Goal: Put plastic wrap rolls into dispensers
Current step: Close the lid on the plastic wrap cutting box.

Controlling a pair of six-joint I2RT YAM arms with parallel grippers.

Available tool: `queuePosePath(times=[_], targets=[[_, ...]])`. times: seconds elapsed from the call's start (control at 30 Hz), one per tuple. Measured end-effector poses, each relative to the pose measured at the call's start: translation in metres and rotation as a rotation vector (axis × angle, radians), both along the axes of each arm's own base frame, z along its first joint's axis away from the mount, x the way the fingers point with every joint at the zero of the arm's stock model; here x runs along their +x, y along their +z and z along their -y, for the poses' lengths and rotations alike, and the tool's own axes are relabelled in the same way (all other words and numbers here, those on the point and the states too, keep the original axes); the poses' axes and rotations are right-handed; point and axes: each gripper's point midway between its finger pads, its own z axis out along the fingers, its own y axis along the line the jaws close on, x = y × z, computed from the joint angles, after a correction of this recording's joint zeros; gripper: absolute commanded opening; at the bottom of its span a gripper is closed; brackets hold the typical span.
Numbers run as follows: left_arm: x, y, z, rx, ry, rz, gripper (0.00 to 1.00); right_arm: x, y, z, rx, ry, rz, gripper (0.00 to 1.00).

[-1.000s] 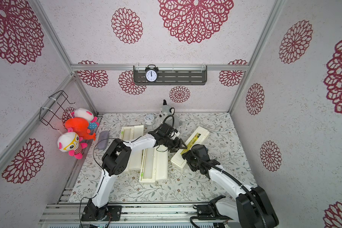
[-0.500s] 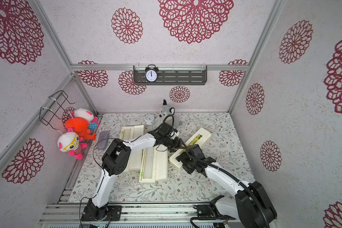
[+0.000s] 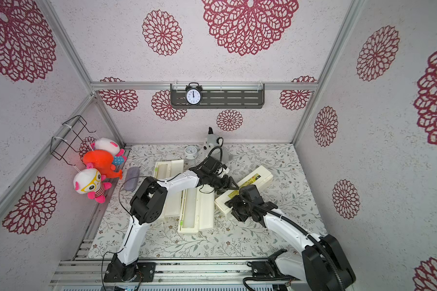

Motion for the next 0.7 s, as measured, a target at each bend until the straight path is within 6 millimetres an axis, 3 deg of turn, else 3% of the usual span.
queuePosePath(times=[0.3, 0.7], targets=[[-0.001, 0.001, -0.002, 0.001, 0.001, 0.000, 0.68, 0.008, -0.001, 0.007, -0.032, 0.008, 0.046, 0.64], [-0.015, 0.007, -0.019, 0.081, 0.006, -0.038, 0.68, 0.011, -0.001, 0.010, -0.043, 0.002, 0.084, 0.65]])
